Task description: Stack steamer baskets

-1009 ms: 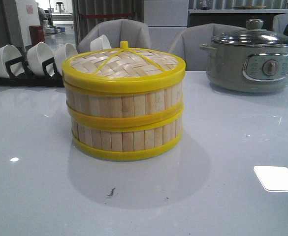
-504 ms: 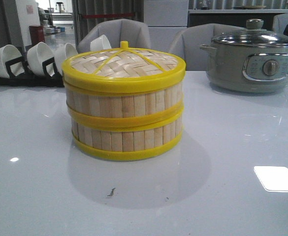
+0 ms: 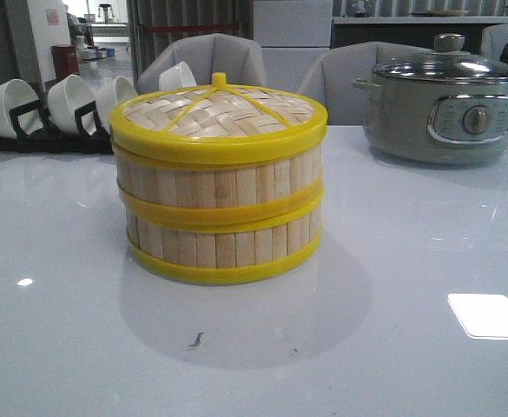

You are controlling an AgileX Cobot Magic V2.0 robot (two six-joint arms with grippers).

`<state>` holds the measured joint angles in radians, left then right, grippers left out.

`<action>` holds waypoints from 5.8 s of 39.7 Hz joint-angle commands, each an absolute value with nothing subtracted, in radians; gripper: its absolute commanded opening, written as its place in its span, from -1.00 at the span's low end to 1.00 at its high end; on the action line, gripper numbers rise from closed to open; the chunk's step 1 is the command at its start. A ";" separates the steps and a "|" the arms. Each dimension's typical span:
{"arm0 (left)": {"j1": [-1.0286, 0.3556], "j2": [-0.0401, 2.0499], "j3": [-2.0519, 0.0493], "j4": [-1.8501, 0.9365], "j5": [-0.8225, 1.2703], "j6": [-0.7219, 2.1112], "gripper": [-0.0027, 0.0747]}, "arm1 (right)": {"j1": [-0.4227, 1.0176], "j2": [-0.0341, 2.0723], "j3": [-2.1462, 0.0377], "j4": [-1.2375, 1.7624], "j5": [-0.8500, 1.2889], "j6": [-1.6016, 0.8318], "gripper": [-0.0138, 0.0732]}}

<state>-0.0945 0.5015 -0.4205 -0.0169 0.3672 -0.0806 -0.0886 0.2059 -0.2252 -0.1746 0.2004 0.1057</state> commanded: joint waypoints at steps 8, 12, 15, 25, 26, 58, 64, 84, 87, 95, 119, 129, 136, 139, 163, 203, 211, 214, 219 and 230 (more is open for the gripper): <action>-0.096 0.502 -0.447 -0.024 0.284 -0.086 -0.71 | -0.095 0.213 -0.256 -0.185 0.112 0.107 -0.65; -0.096 0.502 -0.447 -0.024 0.284 -0.086 -0.71 | -0.095 0.213 -0.256 -0.184 0.120 0.107 -0.50; -0.096 0.502 -0.447 -0.024 0.284 -0.086 -0.71 | -0.095 0.213 -0.256 -0.184 0.120 0.107 -0.50; -0.096 0.502 -0.447 -0.024 0.284 -0.086 -0.71 | -0.095 0.213 -0.256 -0.184 0.119 0.107 -0.50; -0.096 0.502 -0.447 -0.024 0.284 -0.086 -0.71 | -0.095 0.213 -0.256 -0.184 0.119 0.107 -0.50; -0.096 0.502 -0.447 -0.024 0.284 -0.086 -0.71 | -0.095 0.213 -0.256 -0.184 0.119 0.107 -0.50; -0.096 0.502 -0.447 -0.024 0.284 -0.086 -0.71 | -0.095 0.213 -0.256 -0.184 0.119 0.107 -0.50; -0.096 0.263 -0.280 -0.014 0.106 -0.086 -0.71 | -0.095 0.213 -0.256 -0.184 0.119 0.107 -0.50; -0.096 0.214 -0.234 -0.014 0.091 -0.086 -0.71 | -0.095 0.213 -0.256 -0.184 0.119 0.107 -0.50; -0.096 0.109 -0.110 -0.012 0.045 -0.086 -0.71 | -0.095 0.213 -0.256 -0.184 0.119 0.107 -0.50; -0.096 -0.016 0.008 0.055 0.007 -0.086 -0.71 | -0.095 0.213 -0.256 -0.184 0.119 0.107 -0.50; -0.096 -0.019 0.008 0.057 0.015 -0.086 -0.71 | -0.095 0.213 -0.256 -0.184 0.119 0.107 -0.50; -0.096 -0.017 0.008 0.057 0.015 -0.086 -0.71 | -0.095 0.213 -0.256 -0.184 0.119 0.107 -0.50; -0.096 -0.017 0.008 0.057 0.015 -0.086 -0.71 | -0.095 0.213 -0.256 -0.184 0.119 0.107 -0.50; -0.096 -0.017 0.008 0.087 -0.010 -0.077 -0.71 | -0.095 0.213 -0.256 -0.184 0.119 0.107 -0.50; -0.096 -0.019 0.008 0.067 -0.037 -0.077 -0.71 | -0.095 0.213 -0.256 -0.184 0.119 0.107 -0.50; -0.096 -0.019 0.008 0.044 -0.037 -0.079 -0.71 | -0.095 0.213 -0.256 -0.184 0.119 0.107 -0.50; -0.096 -0.019 0.008 0.041 -0.037 -0.079 -0.71 | -0.095 0.213 -0.256 -0.184 0.119 0.107 -0.50; -0.096 -0.019 0.008 0.041 -0.037 -0.079 -0.71 | -0.095 0.213 -0.256 -0.184 0.119 0.107 -0.50; -0.096 -0.019 0.008 0.068 -0.037 -0.079 -0.71 | -0.095 0.213 -0.256 -0.184 0.119 0.107 -0.50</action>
<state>-0.0945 -0.0037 0.0046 0.0646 0.0527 -0.0765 -0.0886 0.2059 -0.2252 -0.1746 0.2004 0.1064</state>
